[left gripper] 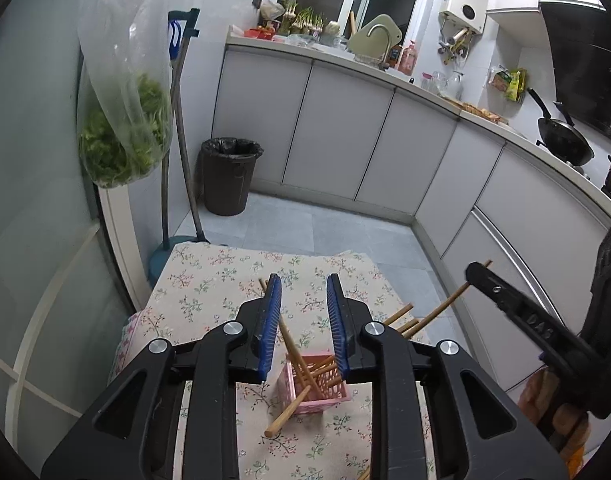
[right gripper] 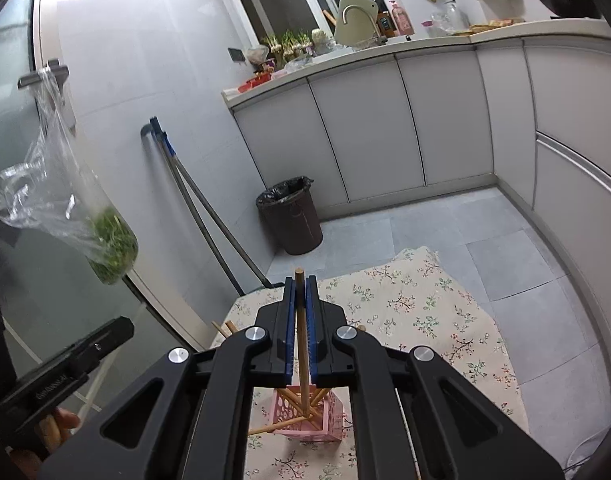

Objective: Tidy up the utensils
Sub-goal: 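Open the left tool to drop the chopstick into the pink holder, then move the open left tool back toward the chopstick pile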

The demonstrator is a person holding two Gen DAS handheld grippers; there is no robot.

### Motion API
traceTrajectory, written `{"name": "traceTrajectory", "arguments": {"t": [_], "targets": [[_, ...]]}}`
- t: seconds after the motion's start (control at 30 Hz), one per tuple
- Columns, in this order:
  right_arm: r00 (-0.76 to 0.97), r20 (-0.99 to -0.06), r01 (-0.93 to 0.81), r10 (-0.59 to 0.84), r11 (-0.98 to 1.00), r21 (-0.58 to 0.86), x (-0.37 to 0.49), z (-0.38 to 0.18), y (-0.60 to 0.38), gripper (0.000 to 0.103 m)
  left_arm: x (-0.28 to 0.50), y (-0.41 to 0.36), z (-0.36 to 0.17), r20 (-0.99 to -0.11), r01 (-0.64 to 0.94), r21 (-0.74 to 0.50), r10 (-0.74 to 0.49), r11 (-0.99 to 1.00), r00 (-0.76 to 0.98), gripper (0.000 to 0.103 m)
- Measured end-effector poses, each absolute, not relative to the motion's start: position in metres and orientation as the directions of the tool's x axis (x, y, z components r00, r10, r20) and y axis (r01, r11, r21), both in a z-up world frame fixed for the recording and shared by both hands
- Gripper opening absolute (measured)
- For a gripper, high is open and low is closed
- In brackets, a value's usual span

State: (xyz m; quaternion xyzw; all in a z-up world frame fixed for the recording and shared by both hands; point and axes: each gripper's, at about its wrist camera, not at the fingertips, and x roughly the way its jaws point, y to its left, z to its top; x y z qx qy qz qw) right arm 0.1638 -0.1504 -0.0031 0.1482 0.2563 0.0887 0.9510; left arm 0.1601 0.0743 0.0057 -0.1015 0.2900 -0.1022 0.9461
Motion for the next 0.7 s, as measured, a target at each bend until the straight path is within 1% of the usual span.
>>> {"name": "traceTrajectory", "arguments": {"t": [0.1,0.17,0.2,0.37,0.5,0.53,0.6,0.63,0.7], "targets": [[0.839,-0.488,-0.1,0.24,0.95,0.296,0.173,-0.018,-0.14,0.006,0.161,0.075,0.002,-0.543,0.134,-0.247,-0.251,0.96,0.801,0.026],[0.83,-0.497,-0.105,0.252,0.947,0.305,0.176,-0.025,-0.138,0.012,0.161,0.074,0.001,-0.549,0.137,-0.243,-0.253,0.96,0.797,0.027],[0.827,-0.501,-0.106,0.255,0.946,0.307,0.176,-0.026,-0.138,0.012,0.161,0.074,0.001,-0.549,0.139,-0.239,-0.252,0.961,0.797,0.027],[0.833,-0.494,-0.114,0.247,0.952,0.285,0.166,-0.022,-0.134,0.013,0.157,0.07,0.002,-0.546,0.151,-0.228,-0.254,0.962,0.798,0.03],[0.831,-0.502,-0.12,0.238,0.959,0.256,0.158,-0.02,-0.13,0.013,0.155,0.065,0.001,-0.549,0.152,-0.212,-0.246,0.965,0.798,0.035],[0.831,-0.504,-0.121,0.237,0.96,0.252,0.158,-0.02,-0.129,0.015,0.154,0.063,0.001,-0.551,0.152,-0.209,-0.245,0.966,0.798,0.036],[0.832,-0.504,-0.119,0.231,0.962,0.244,0.154,-0.021,-0.129,0.026,0.153,0.061,0.001,-0.554,0.155,-0.198,-0.241,0.968,0.797,0.038],[0.833,-0.503,-0.119,0.23,0.963,0.242,0.151,-0.021,-0.129,0.033,0.152,0.06,0.0,-0.554,0.157,-0.191,-0.239,0.969,0.797,0.04],[0.834,-0.503,-0.12,0.226,0.965,0.235,0.147,-0.021,-0.13,0.034,0.15,0.058,-0.001,-0.555,0.161,-0.181,-0.235,0.97,0.797,0.043]]}}
